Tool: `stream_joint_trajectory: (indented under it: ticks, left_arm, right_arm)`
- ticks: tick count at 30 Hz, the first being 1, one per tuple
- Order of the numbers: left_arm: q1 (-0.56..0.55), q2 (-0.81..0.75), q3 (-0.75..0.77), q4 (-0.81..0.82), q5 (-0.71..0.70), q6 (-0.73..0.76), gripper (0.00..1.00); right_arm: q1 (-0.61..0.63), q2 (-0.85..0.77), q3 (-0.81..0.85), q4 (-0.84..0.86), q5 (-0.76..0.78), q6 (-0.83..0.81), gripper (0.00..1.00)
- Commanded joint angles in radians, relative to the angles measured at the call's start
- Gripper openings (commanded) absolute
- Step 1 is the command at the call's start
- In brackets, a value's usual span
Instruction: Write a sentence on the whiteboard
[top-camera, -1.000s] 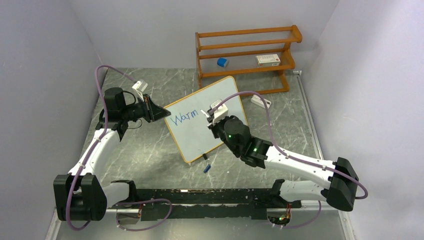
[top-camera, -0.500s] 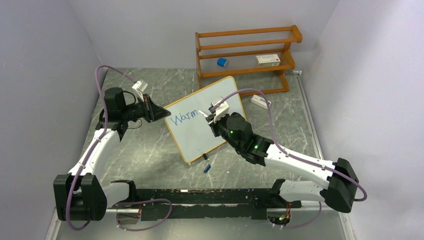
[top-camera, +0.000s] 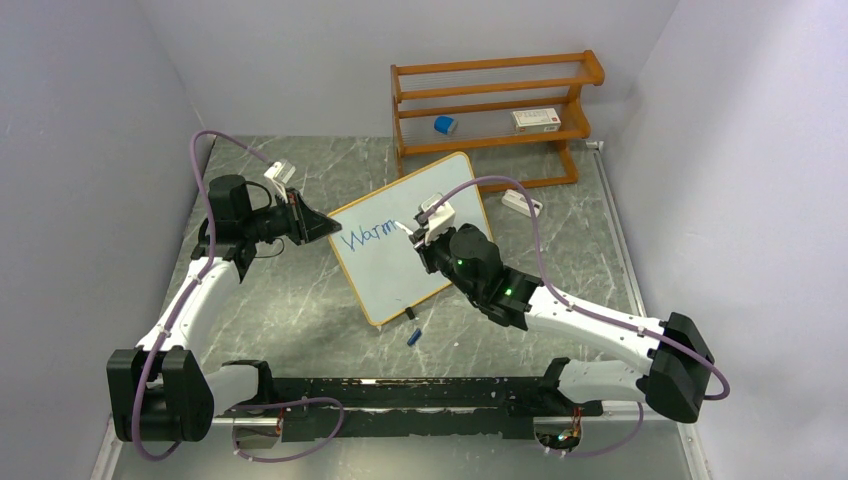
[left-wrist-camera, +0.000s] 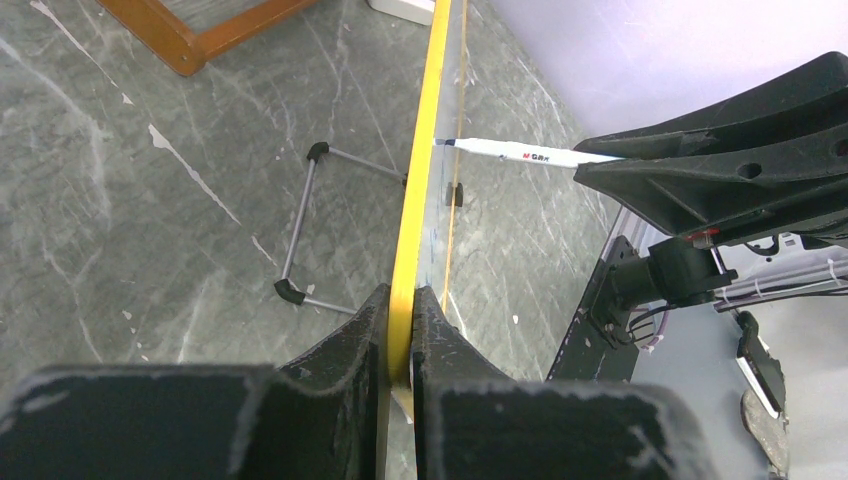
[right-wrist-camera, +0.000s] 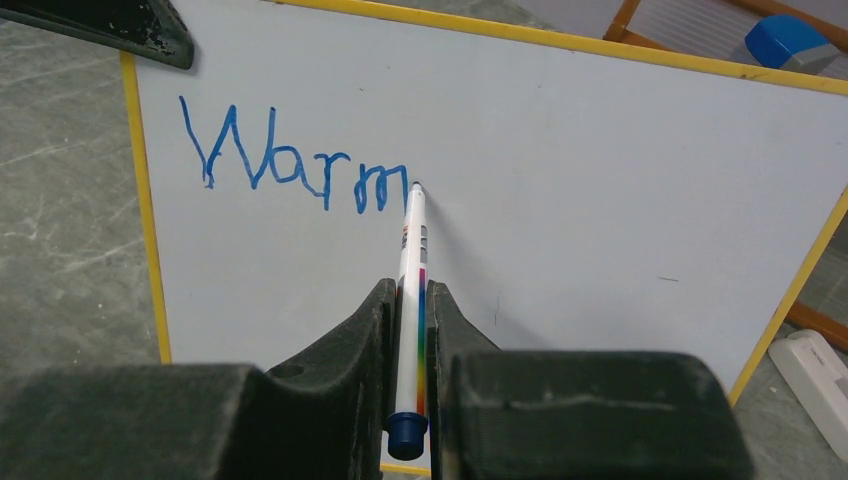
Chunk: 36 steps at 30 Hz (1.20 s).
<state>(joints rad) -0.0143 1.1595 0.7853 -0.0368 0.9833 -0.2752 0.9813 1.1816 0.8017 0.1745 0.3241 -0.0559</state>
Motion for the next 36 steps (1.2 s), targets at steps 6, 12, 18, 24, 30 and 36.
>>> stream_joint_trajectory:
  ticks: [6,12,18,24,30,36]
  left_arm:
    - [0.013,0.017,0.008,-0.054,-0.063,0.055,0.05]
    - [0.013,0.015,0.008,-0.055,-0.066,0.056,0.05]
    - [0.013,0.014,0.007,-0.055,-0.065,0.057,0.05]
    - [0.013,0.017,0.008,-0.057,-0.067,0.056,0.05]
    - [0.013,0.016,0.008,-0.056,-0.067,0.056,0.05]
    - [0.013,0.013,0.006,-0.057,-0.068,0.056,0.05]
  right_arm:
    - [-0.016,0.012,0.006,0.017,0.031,0.003,0.00]
    - [-0.025,0.002,-0.003,0.013,0.054,0.001,0.00]
    - [-0.028,-0.006,-0.004,0.012,0.048,0.003,0.00]
    - [-0.029,-0.026,-0.011,0.019,0.004,-0.002,0.00]
    - [-0.028,-0.042,-0.007,0.026,-0.031,-0.007,0.00]
    - [-0.029,-0.034,0.000,0.040,-0.035,-0.009,0.00]
